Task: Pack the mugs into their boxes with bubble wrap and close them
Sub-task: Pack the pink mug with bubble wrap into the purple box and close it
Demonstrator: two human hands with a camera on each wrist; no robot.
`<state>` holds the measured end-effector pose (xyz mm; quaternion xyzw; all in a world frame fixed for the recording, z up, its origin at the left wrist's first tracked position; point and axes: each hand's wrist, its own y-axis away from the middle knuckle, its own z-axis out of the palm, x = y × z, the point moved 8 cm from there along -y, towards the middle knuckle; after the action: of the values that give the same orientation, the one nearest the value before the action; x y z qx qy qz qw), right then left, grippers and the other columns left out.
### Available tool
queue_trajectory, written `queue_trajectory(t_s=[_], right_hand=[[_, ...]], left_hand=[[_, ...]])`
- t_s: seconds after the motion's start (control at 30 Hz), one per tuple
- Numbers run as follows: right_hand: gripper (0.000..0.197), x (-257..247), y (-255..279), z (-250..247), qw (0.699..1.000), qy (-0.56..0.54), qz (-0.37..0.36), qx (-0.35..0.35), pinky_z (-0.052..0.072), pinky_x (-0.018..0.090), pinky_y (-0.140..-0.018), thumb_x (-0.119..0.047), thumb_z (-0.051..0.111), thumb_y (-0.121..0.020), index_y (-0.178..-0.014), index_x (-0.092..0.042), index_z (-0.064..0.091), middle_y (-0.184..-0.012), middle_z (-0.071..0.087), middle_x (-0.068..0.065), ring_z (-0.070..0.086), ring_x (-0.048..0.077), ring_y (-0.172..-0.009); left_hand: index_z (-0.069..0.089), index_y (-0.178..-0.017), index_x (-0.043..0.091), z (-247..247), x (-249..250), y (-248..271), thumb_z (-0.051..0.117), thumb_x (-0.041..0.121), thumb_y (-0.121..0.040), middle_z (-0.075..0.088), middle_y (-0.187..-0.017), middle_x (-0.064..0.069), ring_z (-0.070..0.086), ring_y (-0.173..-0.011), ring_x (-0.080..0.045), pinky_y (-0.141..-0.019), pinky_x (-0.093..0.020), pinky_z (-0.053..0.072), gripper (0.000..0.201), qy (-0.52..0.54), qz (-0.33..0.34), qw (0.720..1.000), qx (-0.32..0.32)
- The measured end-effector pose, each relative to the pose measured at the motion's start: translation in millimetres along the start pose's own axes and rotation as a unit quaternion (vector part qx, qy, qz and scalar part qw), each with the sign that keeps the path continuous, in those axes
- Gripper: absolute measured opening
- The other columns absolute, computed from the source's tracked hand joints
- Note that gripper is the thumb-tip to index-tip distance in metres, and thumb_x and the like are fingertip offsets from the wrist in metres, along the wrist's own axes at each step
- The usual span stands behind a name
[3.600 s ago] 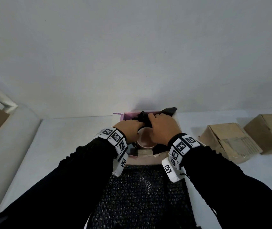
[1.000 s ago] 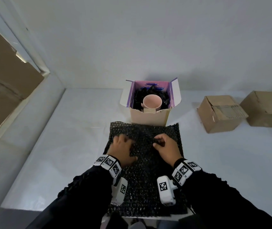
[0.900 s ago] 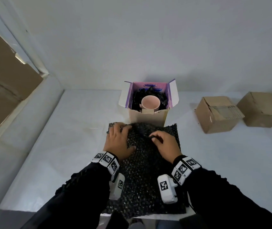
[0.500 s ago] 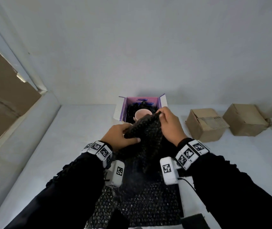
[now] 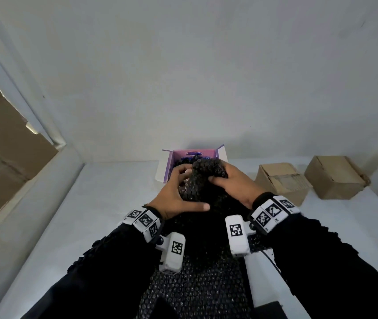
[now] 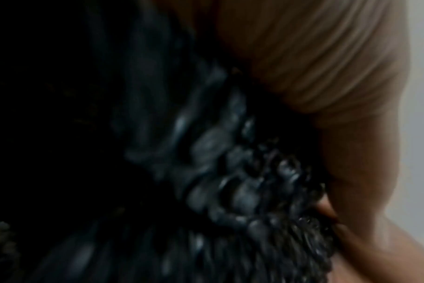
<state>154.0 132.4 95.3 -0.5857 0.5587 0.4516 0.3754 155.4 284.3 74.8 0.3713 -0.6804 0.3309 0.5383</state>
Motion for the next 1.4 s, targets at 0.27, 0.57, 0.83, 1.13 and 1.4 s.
queue_trajectory(t_s=[0.27,0.57,0.83,1.13,1.4], right_hand=[[0.025,-11.5,5.3,-6.3,0.996,-0.083,0.041,-0.016,0.048,0.028,-0.088,-0.010,0.054,-0.093,-0.107,-0.029,0.065,-0.100,0.070,-0.001,0.063,0.020,-0.100],[0.013,6.3,-12.5,-3.0,0.876,0.475,-0.035,-0.075,0.039,0.030,-0.065,-0.020,0.064,-0.082,-0.075,-0.018,0.053,-0.078,0.055,0.000,0.062,0.030,-0.089],[0.050,-27.7,-23.9,-17.9,0.870,0.485,-0.090,0.009,0.027,0.039,-0.100,-0.012,0.048,-0.090,-0.139,-0.020,0.037,-0.100,0.058,0.004,0.053,0.029,-0.107],[0.046,-62.1,-54.4,-48.5,0.835,0.510,-0.190,0.079,0.035,0.041,-0.098,-0.032,0.069,-0.080,-0.119,-0.009,0.058,-0.115,0.053,0.008,0.051,0.029,-0.109],[0.040,-82.3,-82.4,-42.5,0.802,0.507,-0.256,0.186,0.023,0.040,-0.088,-0.019,0.060,-0.077,-0.113,-0.019,0.043,-0.094,0.052,-0.001,0.050,0.025,-0.092]], left_hand=[[0.058,-0.085,0.047,-0.7,-23.6,-1.7,0.066,0.072,-0.059,0.063,-0.087,0.017,0.062,-0.092,-0.009,-0.093,-0.040,0.044,0.037,-0.379,-0.023,0.924,-0.042],[0.059,-0.094,0.021,-38.5,-2.1,-10.9,0.063,0.024,-0.071,0.059,-0.093,0.006,0.059,-0.081,-0.017,-0.072,-0.033,0.048,0.024,-0.419,0.110,0.902,0.006],[0.036,-0.118,0.028,-54.5,15.9,-17.0,0.048,0.041,-0.082,0.061,-0.084,0.005,0.057,-0.086,-0.020,-0.081,-0.036,0.033,0.041,-0.585,0.102,0.801,0.074],[0.054,-0.114,0.014,-92.7,53.0,-31.5,0.035,0.036,-0.092,0.057,-0.097,-0.002,0.049,-0.088,-0.026,-0.071,-0.037,0.035,0.037,-0.564,0.191,0.780,0.194],[0.053,-0.114,0.017,-109.8,49.3,-53.3,0.054,0.023,-0.087,0.055,-0.098,-0.004,0.048,-0.086,-0.029,-0.068,-0.040,0.038,0.027,-0.567,0.192,0.754,0.269]])
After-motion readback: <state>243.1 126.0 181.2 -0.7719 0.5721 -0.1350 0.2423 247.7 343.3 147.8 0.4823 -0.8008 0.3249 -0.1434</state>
